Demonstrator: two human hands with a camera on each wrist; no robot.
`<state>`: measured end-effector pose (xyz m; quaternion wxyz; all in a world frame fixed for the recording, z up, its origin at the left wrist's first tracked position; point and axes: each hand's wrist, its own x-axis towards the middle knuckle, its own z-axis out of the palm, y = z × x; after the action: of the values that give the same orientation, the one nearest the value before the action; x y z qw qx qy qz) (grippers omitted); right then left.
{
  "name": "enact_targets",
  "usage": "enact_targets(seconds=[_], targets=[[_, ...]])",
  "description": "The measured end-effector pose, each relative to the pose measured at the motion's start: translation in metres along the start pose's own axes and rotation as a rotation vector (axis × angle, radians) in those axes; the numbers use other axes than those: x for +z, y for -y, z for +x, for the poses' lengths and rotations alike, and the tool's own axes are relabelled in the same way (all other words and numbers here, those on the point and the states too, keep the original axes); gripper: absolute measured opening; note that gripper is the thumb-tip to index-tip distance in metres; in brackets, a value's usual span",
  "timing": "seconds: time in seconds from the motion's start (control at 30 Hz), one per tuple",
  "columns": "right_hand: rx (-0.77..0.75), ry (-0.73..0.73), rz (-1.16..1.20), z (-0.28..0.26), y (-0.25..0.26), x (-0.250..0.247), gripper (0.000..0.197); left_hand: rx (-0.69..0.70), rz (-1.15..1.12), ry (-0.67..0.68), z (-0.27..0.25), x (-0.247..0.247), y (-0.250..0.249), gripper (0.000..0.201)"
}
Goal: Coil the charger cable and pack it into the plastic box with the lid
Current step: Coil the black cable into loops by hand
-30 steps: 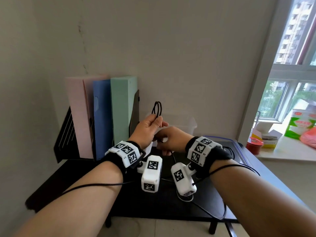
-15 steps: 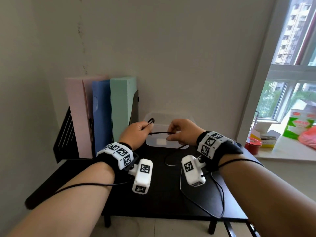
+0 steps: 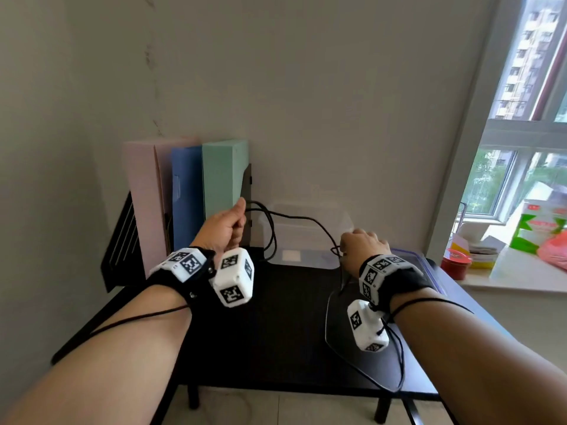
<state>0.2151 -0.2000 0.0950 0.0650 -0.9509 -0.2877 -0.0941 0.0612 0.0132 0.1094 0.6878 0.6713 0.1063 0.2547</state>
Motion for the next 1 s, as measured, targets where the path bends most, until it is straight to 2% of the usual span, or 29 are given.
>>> enact_targets(seconds=[0.07,0.13,0.2,0.3,0.37,0.43,0.53,0.57,0.63,0.67,0.7,0.77,0.8,0.83,0.87,0.93,1.0], targets=[[0.046,0.081,0.115,-0.002,0.001,0.004,0.024,-0.073,-0.197,0.029,0.002,-0.004,-0.001,0.048],[0.049,0.123,0.092,-0.005,0.004,0.008,0.031,-0.125,-0.326,0.068,0.002,-0.003,-0.001,0.057],[0.026,0.089,0.039,-0.007,0.01,0.013,0.038,-0.145,-0.382,0.107,0.002,0.0,-0.001,0.064],[0.052,0.002,0.261,-0.008,0.018,0.018,0.047,-0.165,-0.425,0.134,0.0,0.004,-0.001,0.066],[0.109,-0.01,0.31,-0.006,0.02,0.017,0.054,-0.177,-0.463,0.126,0.001,0.005,-0.001,0.066],[0.111,0.077,0.154,-0.006,0.021,0.019,0.071,-0.191,-0.487,0.123,0.001,0.006,-0.001,0.064],[-0.046,0.148,-0.155,-0.006,0.024,0.021,0.108,-0.2,-0.463,0.163,0.002,0.011,-0.001,0.063],[-0.091,0.161,-0.158,-0.006,0.027,0.021,0.118,-0.196,-0.452,0.184,0.002,0.013,-0.002,0.063],[-0.101,0.185,0.036,-0.005,0.036,0.021,0.125,-0.182,-0.438,0.235,0.001,0.017,-0.006,0.061],[-0.075,0.177,0.176,-0.003,0.039,0.021,0.12,-0.171,-0.442,0.267,0.0,0.018,-0.008,0.056],[-0.051,0.159,0.295,-0.001,0.041,0.022,0.104,-0.156,-0.454,0.305,0.0,0.019,-0.01,0.048],[-0.041,0.168,0.448,0.004,0.042,0.024,0.051,-0.118,-0.492,0.382,-0.002,0.017,-0.014,0.039],[-0.045,0.191,0.519,0.004,0.042,0.025,0.031,-0.1,-0.51,0.392,-0.003,0.015,-0.014,0.039],[-0.048,0.217,0.59,0.003,0.041,0.025,0.025,-0.09,-0.524,0.386,-0.003,0.013,-0.014,0.039],[-0.036,0.234,0.665,0.003,0.04,0.028,0.029,-0.083,-0.527,0.372,-0.004,0.012,-0.014,0.038],[0.049,0.188,0.854,0.003,0.037,0.03,0.035,-0.084,-0.504,0.306,-0.004,0.012,-0.013,0.04],[0.143,0.119,0.924,0.001,0.035,0.027,0.037,-0.086,-0.439,0.231,-0.002,0.012,-0.008,0.05]])
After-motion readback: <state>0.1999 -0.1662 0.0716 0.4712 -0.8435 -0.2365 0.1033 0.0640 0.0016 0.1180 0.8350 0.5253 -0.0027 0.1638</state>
